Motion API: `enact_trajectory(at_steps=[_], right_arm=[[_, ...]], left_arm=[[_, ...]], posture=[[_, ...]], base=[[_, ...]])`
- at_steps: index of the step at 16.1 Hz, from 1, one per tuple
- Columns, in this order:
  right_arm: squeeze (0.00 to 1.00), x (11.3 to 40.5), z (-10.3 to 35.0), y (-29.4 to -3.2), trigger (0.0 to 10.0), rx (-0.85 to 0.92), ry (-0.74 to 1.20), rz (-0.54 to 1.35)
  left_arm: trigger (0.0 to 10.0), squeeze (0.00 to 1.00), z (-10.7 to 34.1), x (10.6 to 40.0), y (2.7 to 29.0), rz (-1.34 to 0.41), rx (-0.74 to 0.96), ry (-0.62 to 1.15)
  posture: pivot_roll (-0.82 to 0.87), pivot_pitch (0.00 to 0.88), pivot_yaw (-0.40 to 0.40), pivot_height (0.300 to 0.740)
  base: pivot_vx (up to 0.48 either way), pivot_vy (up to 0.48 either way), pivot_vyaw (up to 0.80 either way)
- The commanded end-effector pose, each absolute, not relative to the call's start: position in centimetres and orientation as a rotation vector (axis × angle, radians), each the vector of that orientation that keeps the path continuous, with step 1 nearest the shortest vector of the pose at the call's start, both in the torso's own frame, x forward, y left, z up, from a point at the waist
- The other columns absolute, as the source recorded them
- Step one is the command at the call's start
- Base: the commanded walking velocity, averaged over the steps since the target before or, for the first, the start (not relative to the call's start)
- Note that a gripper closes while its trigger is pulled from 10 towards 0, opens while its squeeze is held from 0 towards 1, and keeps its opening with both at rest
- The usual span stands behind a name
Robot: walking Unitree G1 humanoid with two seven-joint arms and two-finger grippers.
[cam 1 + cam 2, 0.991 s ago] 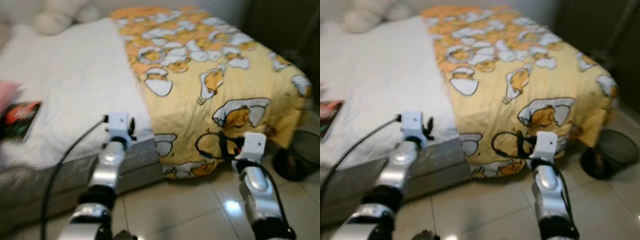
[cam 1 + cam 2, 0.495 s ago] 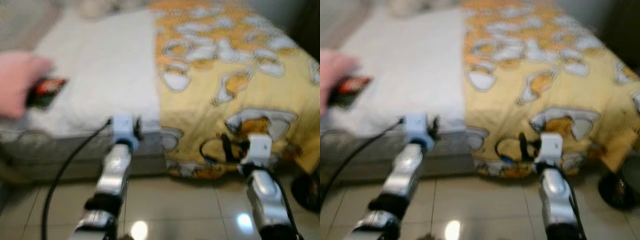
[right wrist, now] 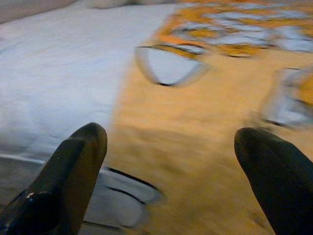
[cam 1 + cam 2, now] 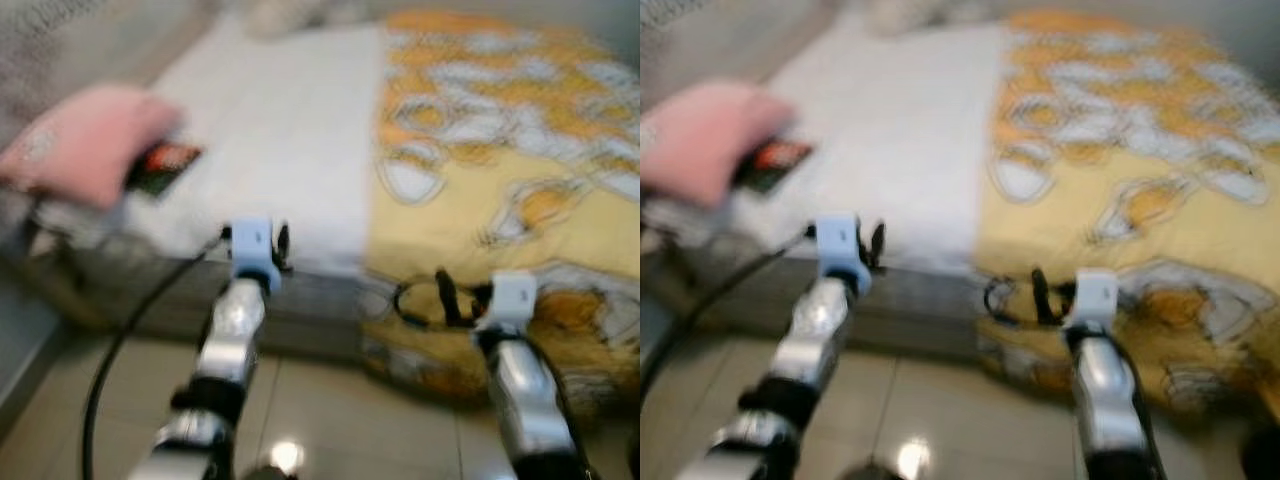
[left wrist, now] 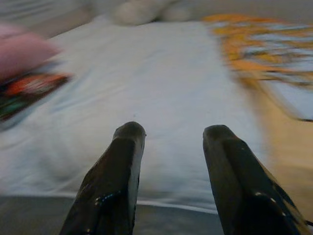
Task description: Clean up the room
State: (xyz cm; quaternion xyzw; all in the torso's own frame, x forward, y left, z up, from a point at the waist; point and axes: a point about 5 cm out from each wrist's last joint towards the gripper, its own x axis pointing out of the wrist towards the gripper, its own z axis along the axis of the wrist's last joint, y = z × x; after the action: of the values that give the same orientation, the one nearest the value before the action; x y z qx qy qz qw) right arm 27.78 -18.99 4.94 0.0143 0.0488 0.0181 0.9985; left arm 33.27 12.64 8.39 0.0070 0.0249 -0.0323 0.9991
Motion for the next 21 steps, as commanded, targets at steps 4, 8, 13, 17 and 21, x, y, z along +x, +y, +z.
enact_trajectory(at_steps=[4, 8, 13, 17, 21], right_arm=[[0.0, 27.3, 4.6, -20.0, 10.0, 0.014, 0.112, 0.003], [0.0, 27.5, 4.7, -20.5, 10.0, 0.008, 0.11, -0.038], [0.0, 27.5, 4.7, -20.7, 10.0, -0.006, 0.101, -0.074], [0.0, 27.4, 4.7, -20.8, 10.0, -0.017, 0.11, -0.07], [0.0, 28.5, 4.9, -20.9, 10.0, -0.009, 0.123, -0.072]], left_arm=[[10.0, 0.0, 9.3, 33.7, 11.9, -0.11, 0.033, -0.004], [10.0, 0.0, 10.2, 34.1, 11.8, -0.163, 0.067, -0.055], [10.0, 0.0, 10.4, 34.2, 11.5, -0.209, 0.116, -0.075], [10.0, 0.0, 10.2, 34.0, 10.9, -0.232, 0.094, -0.07], [10.0, 0.0, 9.7, 33.5, 10.2, -0.232, 0.093, -0.06]], posture=[[-0.02, 0.0, 0.02, 0.74], [-0.02, 0.0, 0.022, 0.74], [-0.02, 0.0, 0.021, 0.74], [-0.02, 0.0, 0.022, 0.74], [-0.01, 0.0, 0.019, 0.74]], base=[[0.431, 0.0, 0.7], [0.436, 0.0, 0.31], [0.442, 0.0, -0.15], [0.442, 0.0, -0.8], [0.442, 0.0, 0.0]])
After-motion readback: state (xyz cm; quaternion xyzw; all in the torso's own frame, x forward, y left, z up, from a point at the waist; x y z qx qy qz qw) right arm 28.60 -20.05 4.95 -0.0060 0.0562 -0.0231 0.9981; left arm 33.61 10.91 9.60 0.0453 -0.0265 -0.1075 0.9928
